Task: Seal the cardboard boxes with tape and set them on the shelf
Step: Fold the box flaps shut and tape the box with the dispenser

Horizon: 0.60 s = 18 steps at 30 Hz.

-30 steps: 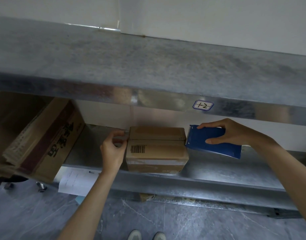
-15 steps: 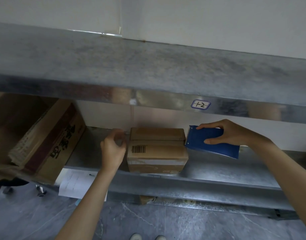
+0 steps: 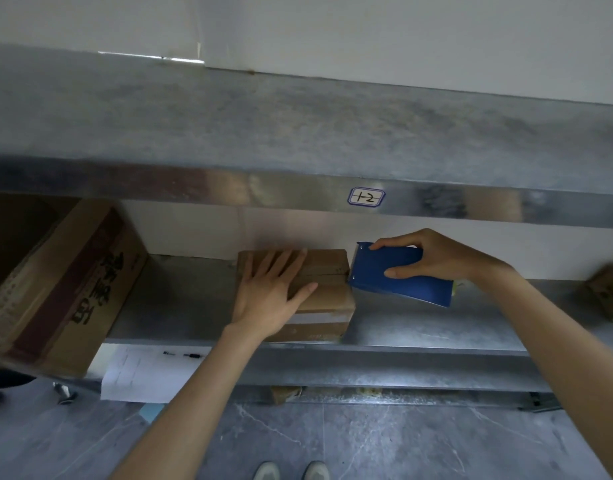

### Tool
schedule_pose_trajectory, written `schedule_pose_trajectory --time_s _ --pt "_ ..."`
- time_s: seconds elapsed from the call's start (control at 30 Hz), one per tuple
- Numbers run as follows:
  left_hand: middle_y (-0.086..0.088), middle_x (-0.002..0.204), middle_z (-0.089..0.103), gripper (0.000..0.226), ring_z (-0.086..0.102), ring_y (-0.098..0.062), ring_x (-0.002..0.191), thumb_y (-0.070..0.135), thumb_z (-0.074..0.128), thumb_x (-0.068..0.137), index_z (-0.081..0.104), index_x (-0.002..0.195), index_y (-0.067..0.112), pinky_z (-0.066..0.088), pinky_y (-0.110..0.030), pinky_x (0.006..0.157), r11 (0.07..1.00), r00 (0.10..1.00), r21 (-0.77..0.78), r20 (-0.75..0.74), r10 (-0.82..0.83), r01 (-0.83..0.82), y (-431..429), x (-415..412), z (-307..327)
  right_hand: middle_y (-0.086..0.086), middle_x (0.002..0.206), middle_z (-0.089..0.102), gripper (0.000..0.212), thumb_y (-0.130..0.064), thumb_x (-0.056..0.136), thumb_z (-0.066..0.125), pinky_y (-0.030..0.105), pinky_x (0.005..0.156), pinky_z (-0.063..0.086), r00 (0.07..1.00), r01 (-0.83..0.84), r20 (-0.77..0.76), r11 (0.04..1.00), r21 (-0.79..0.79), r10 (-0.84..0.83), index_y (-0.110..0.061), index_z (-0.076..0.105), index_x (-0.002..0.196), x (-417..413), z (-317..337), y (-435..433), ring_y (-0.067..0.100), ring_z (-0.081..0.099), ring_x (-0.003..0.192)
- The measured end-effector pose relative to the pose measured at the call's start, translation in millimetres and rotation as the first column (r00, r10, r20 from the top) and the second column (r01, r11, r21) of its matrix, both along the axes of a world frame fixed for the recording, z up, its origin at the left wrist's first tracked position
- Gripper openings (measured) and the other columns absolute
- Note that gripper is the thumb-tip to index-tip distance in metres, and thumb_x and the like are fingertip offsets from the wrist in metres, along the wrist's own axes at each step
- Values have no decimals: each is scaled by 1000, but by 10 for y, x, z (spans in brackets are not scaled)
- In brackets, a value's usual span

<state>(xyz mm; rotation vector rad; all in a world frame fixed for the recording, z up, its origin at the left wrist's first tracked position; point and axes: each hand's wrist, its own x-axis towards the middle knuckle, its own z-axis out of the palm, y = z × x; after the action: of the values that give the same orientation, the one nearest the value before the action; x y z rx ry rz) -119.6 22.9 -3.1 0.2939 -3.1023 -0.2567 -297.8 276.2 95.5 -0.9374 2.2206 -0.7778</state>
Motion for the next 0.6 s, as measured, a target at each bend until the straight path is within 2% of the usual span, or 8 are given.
schedule_pose_trajectory --time_s 0.17,0.23,0.33,0.43,0.6 --pt "11 165 13 76 10 -16 152 75 4 91 0 157 38 4 -52 123 996 994 -2 57 -93 93 -226 69 71 -39 126 53 46 -41 77 80 6 99 37 999 -46 13 999 9 46 -53 63 118 117 -55 -15 -19 49 116" --pt "10 166 9 80 9 -18 152 76 0 87 -3 157 38 2 -57 121 995 991 -6 94 -100 101 -250 79 140 -38 128 53 49 -45 74 80 8 100 37 999 -44 18 999 4 44 -52 63 120 142 -72 -28 -18 48 118" --pt "10 166 3 78 8 -24 152 67 1 82 -3 156 43 -1 -65 118 992 988 8 91 -126 126 -128 42 193 -39 126 53 54 -52 68 80 11 100 39 999 -38 34 999 5 38 -53 63 120 130 -86 -26 -17 49 117" --pt "9 166 9 69 9 -30 152 72 0 89 -4 154 50 1 -72 114 987 986 -9 50 -159 159 23 35 95 -43 125 52 57 -56 65 80 11 100 39 997 -54 51 999 5 54 -55 62 119 104 -101 -23 -16 50 118" --pt "11 165 14 75 11 -30 152 81 -4 86 2 154 51 7 -73 113 986 989 -77 22 -144 145 16 29 16 -45 125 51 57 -51 69 78 9 101 38 992 -79 98 997 2 78 -53 59 122 47 -128 25 -16 48 119"
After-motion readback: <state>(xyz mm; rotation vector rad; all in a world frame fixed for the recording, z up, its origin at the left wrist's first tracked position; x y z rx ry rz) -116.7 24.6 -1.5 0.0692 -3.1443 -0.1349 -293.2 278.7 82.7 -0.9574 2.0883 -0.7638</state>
